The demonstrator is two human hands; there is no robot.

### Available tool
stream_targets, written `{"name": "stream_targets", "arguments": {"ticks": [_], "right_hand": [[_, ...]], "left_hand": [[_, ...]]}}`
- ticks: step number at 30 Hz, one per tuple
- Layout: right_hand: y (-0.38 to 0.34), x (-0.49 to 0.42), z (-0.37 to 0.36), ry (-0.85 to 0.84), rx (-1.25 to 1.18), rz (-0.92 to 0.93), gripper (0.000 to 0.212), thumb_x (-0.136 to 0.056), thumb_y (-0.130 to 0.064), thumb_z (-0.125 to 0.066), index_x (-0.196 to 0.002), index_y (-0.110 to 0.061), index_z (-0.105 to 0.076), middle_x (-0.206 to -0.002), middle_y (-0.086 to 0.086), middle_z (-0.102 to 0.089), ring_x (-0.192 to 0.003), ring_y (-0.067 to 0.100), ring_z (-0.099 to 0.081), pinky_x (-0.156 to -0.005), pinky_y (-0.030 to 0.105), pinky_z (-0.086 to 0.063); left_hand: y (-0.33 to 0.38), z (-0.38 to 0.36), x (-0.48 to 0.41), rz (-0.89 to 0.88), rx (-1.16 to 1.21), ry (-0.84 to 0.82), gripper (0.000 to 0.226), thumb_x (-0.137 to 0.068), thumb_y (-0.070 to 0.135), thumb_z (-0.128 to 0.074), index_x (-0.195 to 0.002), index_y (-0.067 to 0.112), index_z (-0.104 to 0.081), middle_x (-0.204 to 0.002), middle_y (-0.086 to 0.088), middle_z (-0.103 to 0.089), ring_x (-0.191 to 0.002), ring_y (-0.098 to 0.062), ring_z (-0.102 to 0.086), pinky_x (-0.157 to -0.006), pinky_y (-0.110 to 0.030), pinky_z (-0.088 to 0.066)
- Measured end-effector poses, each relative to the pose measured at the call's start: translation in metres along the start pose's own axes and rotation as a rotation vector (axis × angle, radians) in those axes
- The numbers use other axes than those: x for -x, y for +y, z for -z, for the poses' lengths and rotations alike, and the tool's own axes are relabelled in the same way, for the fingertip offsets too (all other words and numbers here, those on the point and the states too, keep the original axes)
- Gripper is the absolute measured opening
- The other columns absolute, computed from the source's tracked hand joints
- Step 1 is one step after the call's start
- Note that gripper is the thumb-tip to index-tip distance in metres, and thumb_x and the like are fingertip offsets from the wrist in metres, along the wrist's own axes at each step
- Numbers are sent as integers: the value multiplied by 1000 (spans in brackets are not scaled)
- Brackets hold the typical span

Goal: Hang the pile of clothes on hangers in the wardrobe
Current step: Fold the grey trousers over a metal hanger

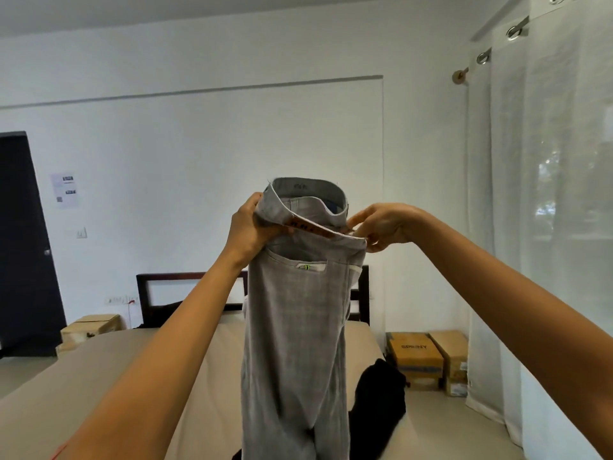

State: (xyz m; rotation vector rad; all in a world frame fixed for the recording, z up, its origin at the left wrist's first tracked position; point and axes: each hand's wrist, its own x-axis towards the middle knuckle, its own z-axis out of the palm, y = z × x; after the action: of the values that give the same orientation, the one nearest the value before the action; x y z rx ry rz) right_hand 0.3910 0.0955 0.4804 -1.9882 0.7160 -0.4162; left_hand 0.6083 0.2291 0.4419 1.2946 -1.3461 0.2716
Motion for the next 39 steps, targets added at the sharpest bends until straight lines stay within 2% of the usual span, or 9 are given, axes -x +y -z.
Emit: {"name": "stream_targets", "arguments": {"ticks": [5,13,15,18,23,28,34,37,39], "right_hand": [[19,-7,-17,307,392,562,57,-72,16,-51,-116,-19,-47,-78,13,-64,-62,17,-54,-57,22,-47],[37,-17,-50,825,526,857,24,-68,6,-39,-78,-8,-56,-70,5,-58,-62,21,-50,-54,23,-41],[26,-11,-52,692,398,656,25,-71,10,-43,-75,-12,-55,-69,1,-55,-65,18,-50,-55,15,-37],[9,1,-49,143,317,330,10,-85,-6,-59,-93,-8,-65,-84,8,-63,-77,17,-57,-65,22,-47],[6,-2,-58,-245,583,68,43,-81,-38,-70,-106,-2,-68,-94,8,-68,-78,16,-61,-74,27,-52],[21,-13,-72,-152,450,111,5,-78,-15,-75,-81,-13,-70,-75,-1,-66,-69,12,-60,-65,23,-52],[37,-19,-86,237,165,484,12,-86,-1,-63,-88,-12,-67,-93,2,-64,-85,11,-60,-76,18,-50],[45,-33,-87,407,421,656,19,-82,0,-63,-87,-19,-62,-114,4,-54,-108,16,-48,-97,25,-39],[45,-38,-83,284,544,625,21,-85,-2,-59,-84,-22,-54,-113,4,-56,-107,20,-49,-97,35,-39]], "left_hand": [[-11,1,16,48,-29,-51,65,-60,20,-88,-113,14,-52,-103,4,-62,-86,-4,-58,-66,-7,-47],[-26,-1,33,62,138,-125,56,-69,10,-81,-114,12,-48,-102,9,-62,-95,-10,-62,-79,-28,-56],[-26,-3,38,63,201,-138,50,-72,13,-80,-112,11,-49,-102,5,-62,-95,-13,-62,-79,-26,-56],[-29,-7,49,105,259,-117,40,-76,18,-76,-108,13,-52,-100,3,-62,-93,-14,-61,-80,-24,-55],[-36,-18,66,206,329,-108,20,-83,8,-67,-94,19,-55,-91,2,-62,-85,-15,-58,-76,-23,-52],[-44,-17,76,223,342,-146,31,-81,-4,-67,-95,18,-52,-88,2,-62,-77,-7,-60,-69,-16,-50],[-49,-3,71,264,438,-210,50,-73,-6,-73,-110,16,-49,-101,-1,-65,-88,-8,-67,-76,-24,-55],[-53,-2,68,249,432,-221,53,-71,-4,-76,-110,22,-52,-108,-4,-66,-99,-21,-65,-80,-27,-56],[-54,-3,69,230,439,-214,49,-75,-6,-72,-112,20,-53,-106,-2,-68,-98,-21,-65,-78,-26,-56]]}}
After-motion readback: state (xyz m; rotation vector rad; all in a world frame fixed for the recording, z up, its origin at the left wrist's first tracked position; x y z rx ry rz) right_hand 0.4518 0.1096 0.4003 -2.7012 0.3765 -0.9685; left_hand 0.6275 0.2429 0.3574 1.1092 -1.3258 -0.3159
